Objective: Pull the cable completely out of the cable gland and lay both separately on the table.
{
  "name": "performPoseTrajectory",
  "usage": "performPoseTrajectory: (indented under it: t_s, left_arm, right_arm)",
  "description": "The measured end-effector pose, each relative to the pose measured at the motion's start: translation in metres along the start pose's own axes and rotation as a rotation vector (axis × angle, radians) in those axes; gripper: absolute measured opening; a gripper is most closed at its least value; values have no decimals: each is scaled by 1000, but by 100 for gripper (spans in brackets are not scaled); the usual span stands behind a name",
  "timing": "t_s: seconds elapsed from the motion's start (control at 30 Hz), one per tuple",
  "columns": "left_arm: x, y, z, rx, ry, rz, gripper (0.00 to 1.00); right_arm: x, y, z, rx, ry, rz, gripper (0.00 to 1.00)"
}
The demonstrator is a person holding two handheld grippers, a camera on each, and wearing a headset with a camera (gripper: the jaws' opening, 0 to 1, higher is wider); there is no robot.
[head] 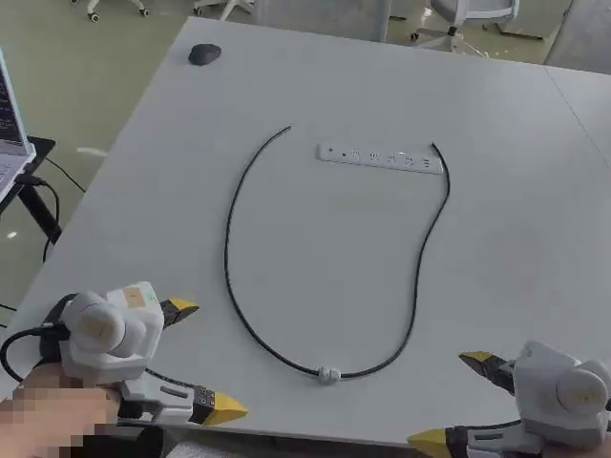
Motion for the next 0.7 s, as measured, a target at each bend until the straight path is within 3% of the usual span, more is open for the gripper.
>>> performPoseTrajectory:
  t_s: [0.17, 0.4, 0.7]
  left_arm:
    - [0, 6, -2, 2, -8, 14, 99]
    - [-2, 6, -2, -18, -17, 8, 98]
    - [-2, -4, 0, -36, -27, -24, 98]
  right_arm:
    - [1, -2, -5, -10, -17, 7, 97]
    - [0, -5, -10, -14, -17, 0, 96]
    - [0, 2, -7, -9, -29, 10, 96]
Point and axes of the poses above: the centre of the closed fingertips' face, and the gripper's own axes: x roughly forward along the fingers, z roughly to its left, y roughly out of its underside, the point moved 6 cm from there along -x, roughly backward along the fingers, and after that the axes turned 11 degrees about -y, right-handed, at the moved point
